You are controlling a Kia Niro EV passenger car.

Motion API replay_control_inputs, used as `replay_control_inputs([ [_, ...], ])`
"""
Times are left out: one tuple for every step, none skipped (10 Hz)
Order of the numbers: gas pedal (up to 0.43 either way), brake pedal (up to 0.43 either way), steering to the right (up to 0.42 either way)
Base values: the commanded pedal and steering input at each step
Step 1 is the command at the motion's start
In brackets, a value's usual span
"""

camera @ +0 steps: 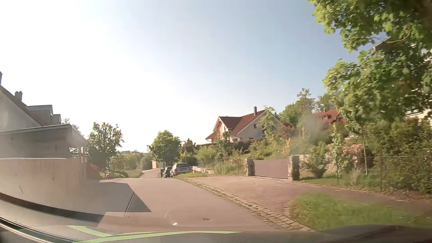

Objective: Follow the waypoints while adhering to traffic rules and regulations

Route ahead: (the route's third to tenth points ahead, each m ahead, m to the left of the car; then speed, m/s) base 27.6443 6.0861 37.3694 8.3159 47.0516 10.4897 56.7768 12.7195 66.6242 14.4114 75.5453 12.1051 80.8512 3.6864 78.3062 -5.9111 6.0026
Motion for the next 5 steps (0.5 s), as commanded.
replay_control_inputs([
  [0.150, 0.000, -0.219],
  [0.150, 0.000, -0.198],
  [0.150, 0.000, -0.179],
  [0.150, 0.000, -0.150],
  [0.138, 0.000, -0.119],
])
